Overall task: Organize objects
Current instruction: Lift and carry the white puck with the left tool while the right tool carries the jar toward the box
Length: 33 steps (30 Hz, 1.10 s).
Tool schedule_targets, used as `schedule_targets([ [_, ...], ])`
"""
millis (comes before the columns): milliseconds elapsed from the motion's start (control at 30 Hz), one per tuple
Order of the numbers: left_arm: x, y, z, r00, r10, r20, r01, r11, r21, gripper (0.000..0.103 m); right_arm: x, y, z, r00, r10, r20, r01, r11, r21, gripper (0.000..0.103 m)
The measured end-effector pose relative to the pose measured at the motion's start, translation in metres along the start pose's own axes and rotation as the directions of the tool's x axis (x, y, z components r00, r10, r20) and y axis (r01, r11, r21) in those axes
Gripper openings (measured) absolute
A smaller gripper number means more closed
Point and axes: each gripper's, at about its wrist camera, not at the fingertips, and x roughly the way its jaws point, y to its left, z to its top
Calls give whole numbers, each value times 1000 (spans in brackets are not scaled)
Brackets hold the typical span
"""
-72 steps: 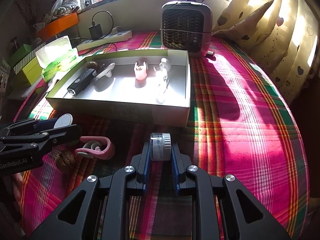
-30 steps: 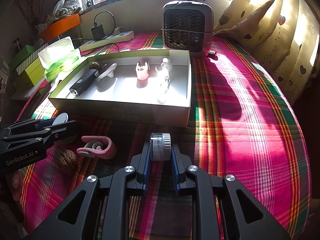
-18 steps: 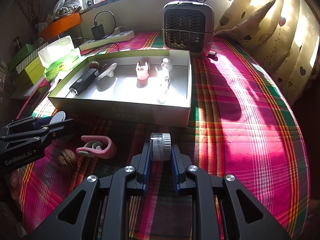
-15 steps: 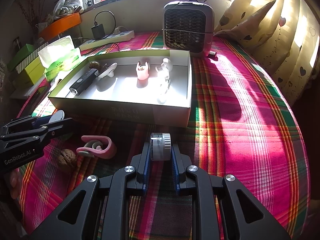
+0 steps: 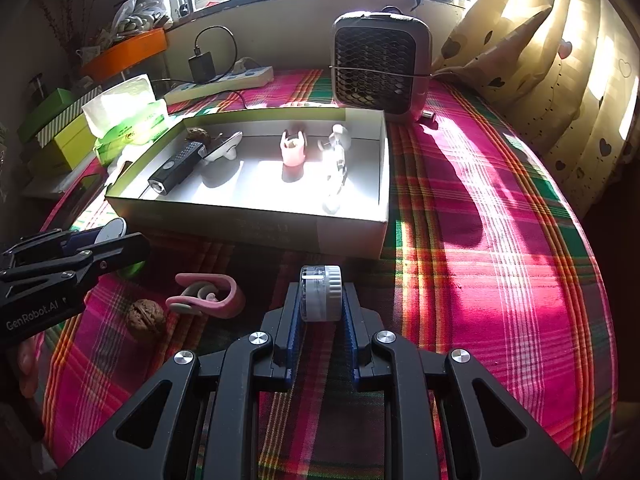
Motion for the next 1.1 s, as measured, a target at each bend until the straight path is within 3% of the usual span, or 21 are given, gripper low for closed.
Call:
schedule_targets([
  [1100, -25, -1, 13, 998, 1, 64, -2, 1000, 14, 31, -27, 11, 21, 996, 50, 68, -49, 999, -23, 20],
])
